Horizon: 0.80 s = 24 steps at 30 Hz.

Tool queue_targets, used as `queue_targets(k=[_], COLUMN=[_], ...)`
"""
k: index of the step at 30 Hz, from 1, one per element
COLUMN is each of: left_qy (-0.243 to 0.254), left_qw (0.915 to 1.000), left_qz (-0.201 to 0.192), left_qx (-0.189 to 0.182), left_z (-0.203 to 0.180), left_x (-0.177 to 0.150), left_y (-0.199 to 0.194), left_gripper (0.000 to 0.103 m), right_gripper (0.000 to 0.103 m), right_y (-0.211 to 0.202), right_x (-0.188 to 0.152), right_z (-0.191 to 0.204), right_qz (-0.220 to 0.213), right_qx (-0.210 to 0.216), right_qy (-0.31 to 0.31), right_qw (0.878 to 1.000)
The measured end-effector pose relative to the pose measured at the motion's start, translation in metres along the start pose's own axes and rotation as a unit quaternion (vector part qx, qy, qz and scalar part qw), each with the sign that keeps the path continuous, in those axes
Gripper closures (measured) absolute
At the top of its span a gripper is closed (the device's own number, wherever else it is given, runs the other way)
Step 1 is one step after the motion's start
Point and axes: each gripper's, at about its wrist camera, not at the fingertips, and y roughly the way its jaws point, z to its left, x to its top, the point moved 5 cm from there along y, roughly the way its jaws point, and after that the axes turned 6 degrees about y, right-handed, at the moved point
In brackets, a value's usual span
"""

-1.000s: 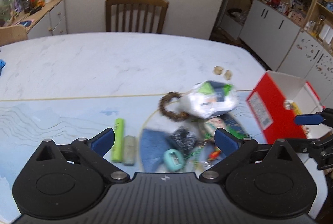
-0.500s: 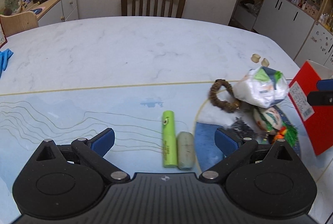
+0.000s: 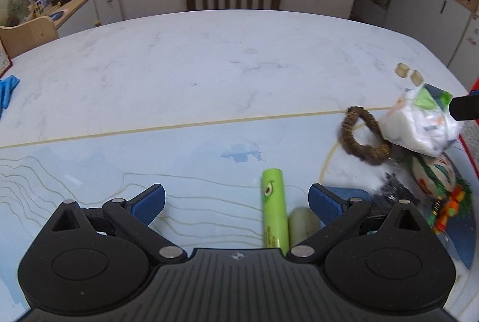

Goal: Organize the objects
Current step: 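Grasp the green tube with the left gripper while the right grasps the white wipes pack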

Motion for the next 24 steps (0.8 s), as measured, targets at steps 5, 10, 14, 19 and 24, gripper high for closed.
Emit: queue_targets(k=[5,10,14,19,24], left_qy=[-0.005,-0.013,-0.011,-0.002,0.0], left_qw=[0.9999,0.9996,0.9996,0.9991,0.9982], left_qz=[0.002,0.008,0.006,0.008,0.012], left_qx=[-0.013,-0.024,-0.027,-0.042,-0.06], left_z=[-0.002,-0.004,-0.007,-0.013,-0.02], left_x=[0.003,0.0,0.0,0.001,0.002], left_y=[0.006,0.009,0.008,0.004,0.003], left_gripper=[0.001,0.016,0.03,0.058,0.071], right_gripper=[0.008,0.007,0.007,0.007,0.01], right_y=[0.015,0.029,0.038,0.043,0.043], right_x=[0.008,0.01,0.008,0.005,0.004], right_z=[0.001,-0.006,-0.008,-0.005,-0.003], right_qz=[-0.002,0.006,0.016,0.02,0.018], right_qx=[-0.005,-0.005,-0.003,0.002,0.003], right_qy=[-0.001,0.015,0.023,0.021,0.013], right_qw=[1.0,1.0,1.0,1.0,1.0])
